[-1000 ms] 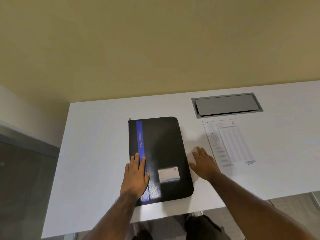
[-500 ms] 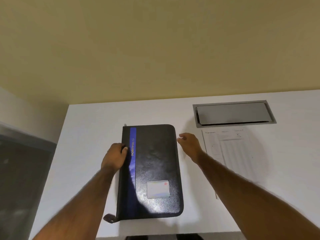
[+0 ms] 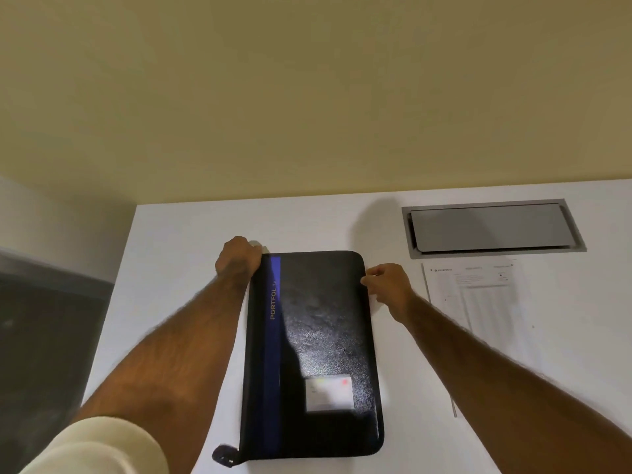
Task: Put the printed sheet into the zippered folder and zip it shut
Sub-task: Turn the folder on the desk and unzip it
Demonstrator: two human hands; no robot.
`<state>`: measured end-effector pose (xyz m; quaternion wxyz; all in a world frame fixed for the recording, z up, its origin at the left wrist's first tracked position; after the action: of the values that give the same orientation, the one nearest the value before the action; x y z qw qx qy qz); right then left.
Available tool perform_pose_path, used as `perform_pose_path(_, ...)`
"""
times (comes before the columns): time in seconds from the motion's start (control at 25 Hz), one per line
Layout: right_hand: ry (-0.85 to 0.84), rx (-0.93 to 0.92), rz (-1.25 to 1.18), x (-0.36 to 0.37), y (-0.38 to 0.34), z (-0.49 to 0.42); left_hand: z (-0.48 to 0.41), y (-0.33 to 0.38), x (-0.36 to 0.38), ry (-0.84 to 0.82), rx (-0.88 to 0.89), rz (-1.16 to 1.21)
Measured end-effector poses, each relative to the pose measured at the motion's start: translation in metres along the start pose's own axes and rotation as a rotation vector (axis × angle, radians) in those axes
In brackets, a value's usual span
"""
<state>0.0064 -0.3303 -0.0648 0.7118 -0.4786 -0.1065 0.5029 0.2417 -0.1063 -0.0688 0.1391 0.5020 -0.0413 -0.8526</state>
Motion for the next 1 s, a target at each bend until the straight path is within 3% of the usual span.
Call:
perform_pose_path(0.8,0.061,0.035,0.027,0.004,-0.001,-0.022,-0.026,0.027,0.007,-0.020,-0.092,-0.158)
perform_pose_path(1.0,0.074,-0.053,0.060,0.008,-0.004,-0.024,-0.026,0.025,0.002,0.018,0.042,-0.213)
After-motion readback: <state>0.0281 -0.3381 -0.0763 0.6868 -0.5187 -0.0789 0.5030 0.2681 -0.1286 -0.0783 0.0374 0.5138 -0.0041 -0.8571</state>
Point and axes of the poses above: each hand's wrist, its own z-axis away from the middle knuckle, its own x-axis out of the palm, y = z × x, the point moved 3 cm from there along -z, towards the middle knuckle, and after that the axes turned 9 degrees about -x, right-handed, at the moved point
